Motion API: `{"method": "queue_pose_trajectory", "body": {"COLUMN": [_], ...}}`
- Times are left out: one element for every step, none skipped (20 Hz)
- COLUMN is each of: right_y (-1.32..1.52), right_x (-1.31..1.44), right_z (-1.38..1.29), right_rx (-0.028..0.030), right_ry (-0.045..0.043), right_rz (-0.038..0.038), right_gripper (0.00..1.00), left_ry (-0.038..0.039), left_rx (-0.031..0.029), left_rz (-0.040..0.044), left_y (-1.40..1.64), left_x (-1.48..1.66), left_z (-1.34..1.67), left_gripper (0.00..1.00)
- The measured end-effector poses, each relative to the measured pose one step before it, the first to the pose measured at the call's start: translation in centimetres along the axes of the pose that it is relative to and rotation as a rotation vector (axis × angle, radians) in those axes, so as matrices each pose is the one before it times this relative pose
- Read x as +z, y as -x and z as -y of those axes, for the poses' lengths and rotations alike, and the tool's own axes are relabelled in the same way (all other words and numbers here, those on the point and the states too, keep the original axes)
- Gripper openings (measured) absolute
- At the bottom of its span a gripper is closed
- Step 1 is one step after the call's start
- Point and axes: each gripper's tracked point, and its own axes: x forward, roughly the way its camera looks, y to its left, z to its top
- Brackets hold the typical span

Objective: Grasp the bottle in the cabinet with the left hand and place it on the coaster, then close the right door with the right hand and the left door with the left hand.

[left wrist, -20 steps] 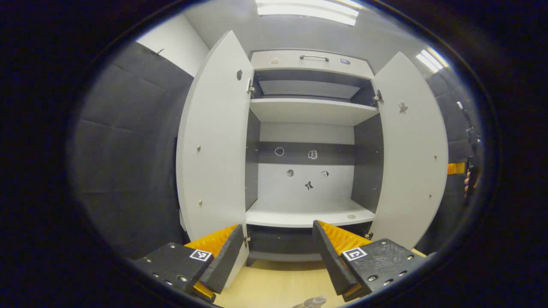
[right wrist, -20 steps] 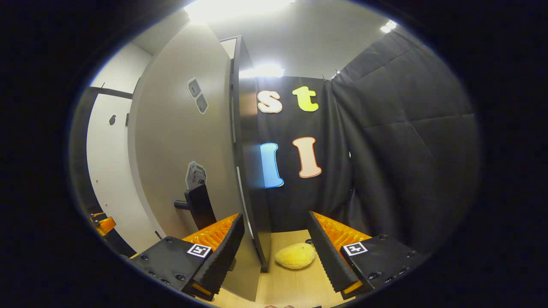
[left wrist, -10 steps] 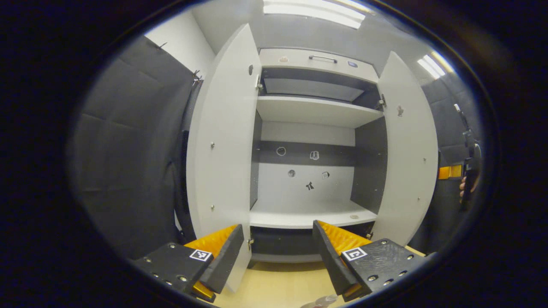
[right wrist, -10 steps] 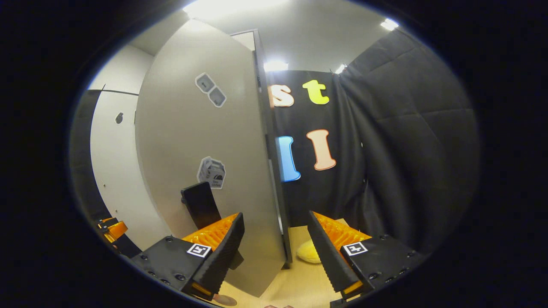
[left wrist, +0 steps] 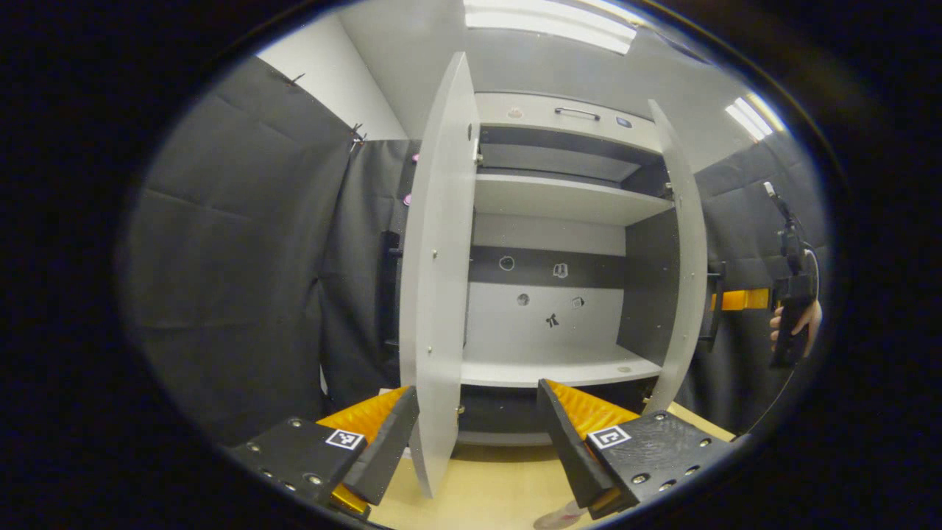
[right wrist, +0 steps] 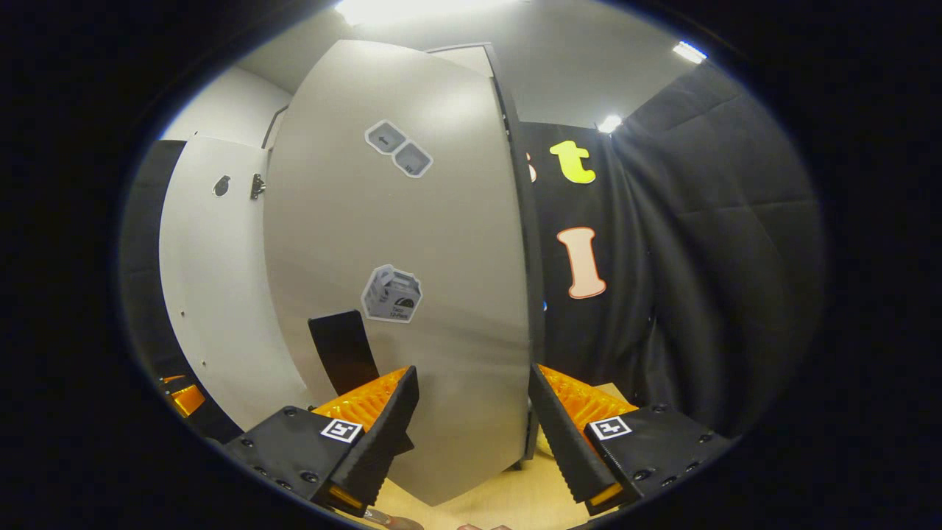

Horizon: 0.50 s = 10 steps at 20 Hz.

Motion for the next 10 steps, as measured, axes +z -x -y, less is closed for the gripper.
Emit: {"method": "queue_pose_trajectory", "body": {"right_y": [-0.373, -0.167, -0.142, -0.056, 0.115, 0.073, 0.047, 0.089, 0.237, 0.171], "right_x": [0.295, 0.108, -0.079, -0.057, -0.103, -0.043, -0.169, -0.312, -0.386, -0.319], "right_z": [-0.155, 0.108, -0.108, -0.165, -0.097, -0.144, -0.256, -0.346, -0.248, -0.136], "right_rx": [-0.00457, -0.01236, -0.00314, 0.00108, 0.00057, -0.00001, 0.00095, 0.00284, -0.00006, -0.00235], "right_ry": [0.01929, 0.02522, 0.01958, 0.0102, 0.00174, -0.00447, -0.01032, -0.01342, -0.01205, -0.00836], "right_rz": [0.01807, 0.0101, 0.00171, -0.00208, -0.00026, -0.00071, -0.00665, -0.01049, -0.00895, -0.00748], "right_gripper": [0.92, 0.96, 0.96, 0.96, 0.96, 0.96, 0.96, 0.96, 0.96, 0.96], "left_ry": [-0.00999, -0.01474, -0.0124, -0.00673, -0.00055, 0.00361, 0.00596, 0.00671, 0.00487, 0.00285], "left_rx": [0.01341, 0.01947, 0.01973, 0.01793, 0.01642, 0.01732, 0.01562, 0.01543, 0.01579, 0.01884], "left_rz": [-0.0041, -0.00026, -0.00175, -0.00176, -0.00237, -0.00308, -0.00176, -0.00155, 0.00015, 0.00376], "left_y": [0.393, 0.361, 0.328, 0.361, 0.258, 0.117, 0.215, -0.064, -0.09, -0.11], "left_x": [-0.059, -0.185, -0.057, -0.078, -0.013, 0.075, -0.223, 0.057, 0.212, 0.244], "left_z": [-0.603, -0.937, -0.951, -0.841, -0.848, -0.898, -1.037, -0.909, -0.728, -1.117], "left_gripper": [0.94, 0.94, 0.94, 0.94, 0.94, 0.99, 0.94, 0.94, 0.99, 0.99]}}
